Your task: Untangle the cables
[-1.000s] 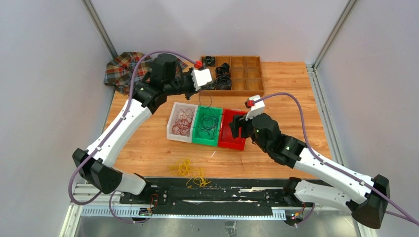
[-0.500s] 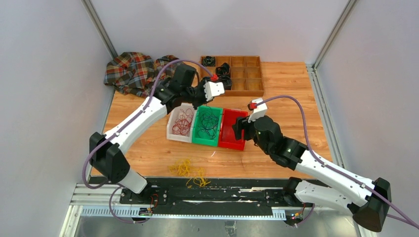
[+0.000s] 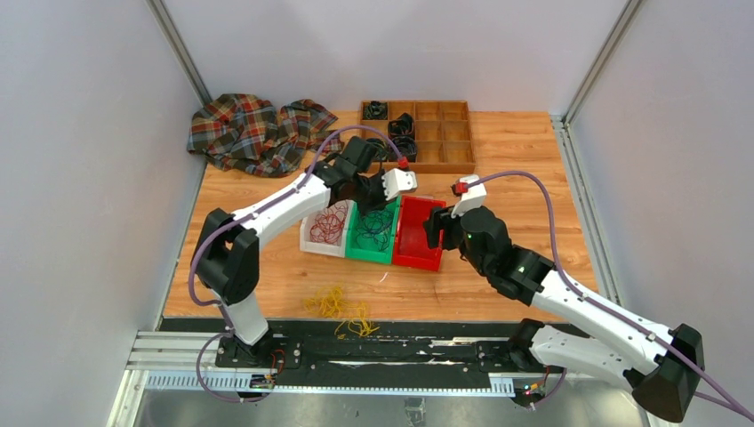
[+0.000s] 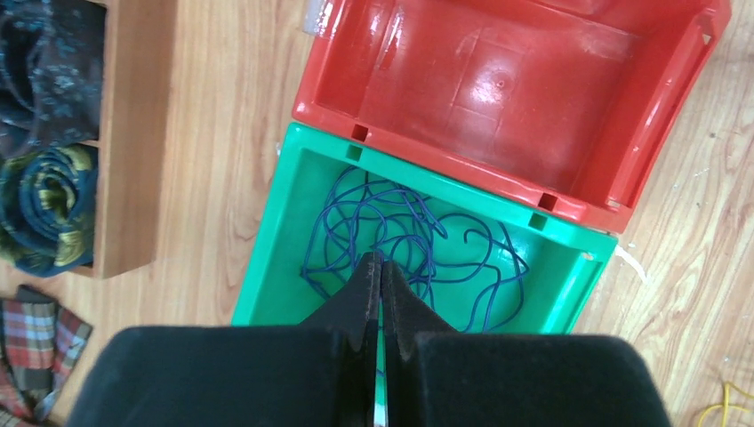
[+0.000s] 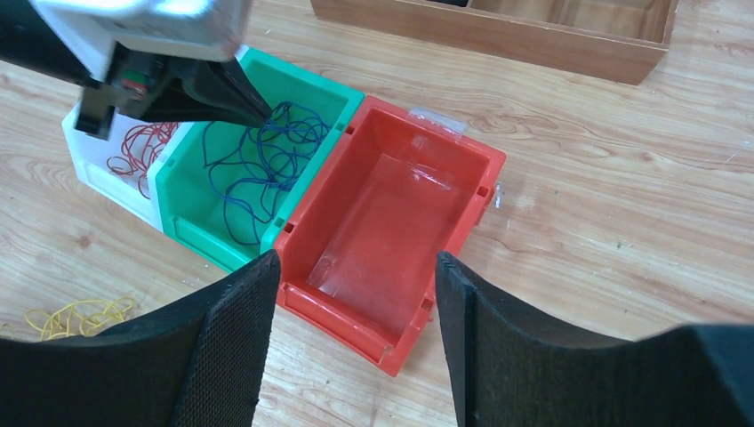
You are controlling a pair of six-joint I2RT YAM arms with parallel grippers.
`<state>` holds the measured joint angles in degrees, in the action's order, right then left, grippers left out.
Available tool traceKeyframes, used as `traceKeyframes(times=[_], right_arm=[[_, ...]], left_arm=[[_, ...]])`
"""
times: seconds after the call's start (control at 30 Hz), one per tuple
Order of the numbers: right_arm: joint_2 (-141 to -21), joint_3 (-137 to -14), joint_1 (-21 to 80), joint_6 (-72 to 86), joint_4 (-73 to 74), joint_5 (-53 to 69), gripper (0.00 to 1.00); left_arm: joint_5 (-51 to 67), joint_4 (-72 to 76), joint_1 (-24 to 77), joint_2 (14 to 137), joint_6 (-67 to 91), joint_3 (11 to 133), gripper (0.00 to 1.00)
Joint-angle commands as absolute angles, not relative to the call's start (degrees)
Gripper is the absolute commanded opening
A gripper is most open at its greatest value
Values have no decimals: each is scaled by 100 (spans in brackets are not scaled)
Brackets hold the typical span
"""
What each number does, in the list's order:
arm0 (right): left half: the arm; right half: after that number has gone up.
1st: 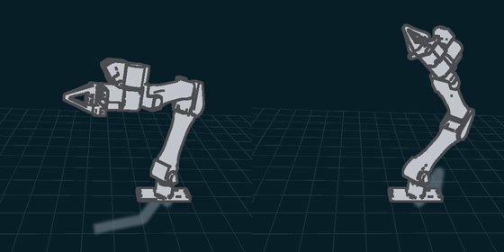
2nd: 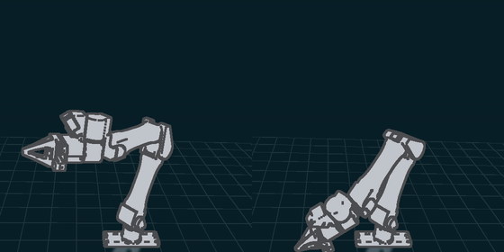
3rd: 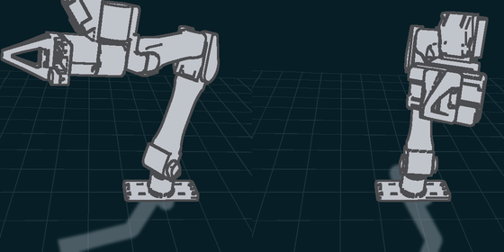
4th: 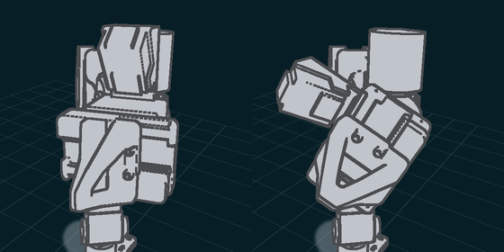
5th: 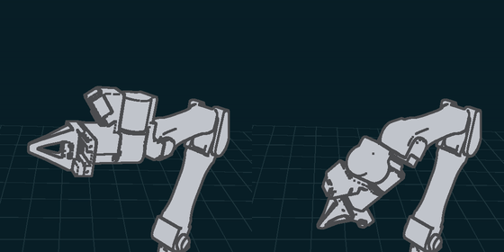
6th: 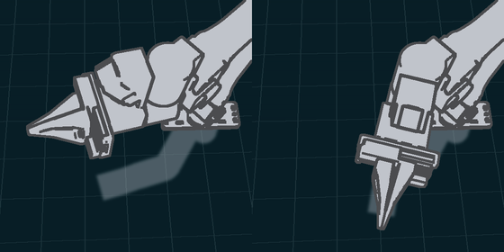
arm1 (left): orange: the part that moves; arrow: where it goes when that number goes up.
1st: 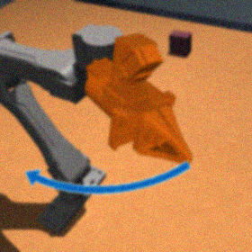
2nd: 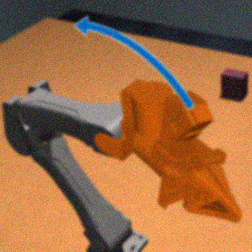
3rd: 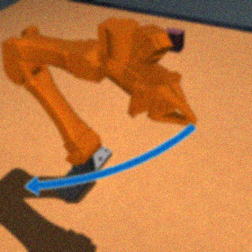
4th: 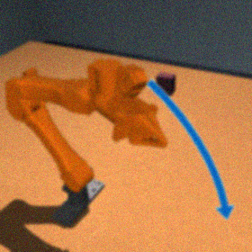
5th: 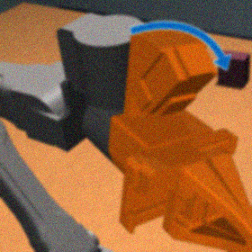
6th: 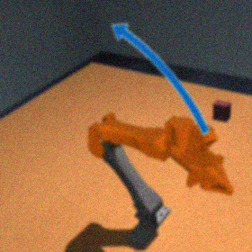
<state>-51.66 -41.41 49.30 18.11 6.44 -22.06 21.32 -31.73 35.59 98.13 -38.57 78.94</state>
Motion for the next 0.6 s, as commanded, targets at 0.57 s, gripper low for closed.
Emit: traceKeyframes(times=[0.57], right_arm=[[-5016, -4075, 4693, 1871, 585, -2001, 60]], left_arm=[[1519, -3053, 3622, 10540, -3960, 8138, 39]])
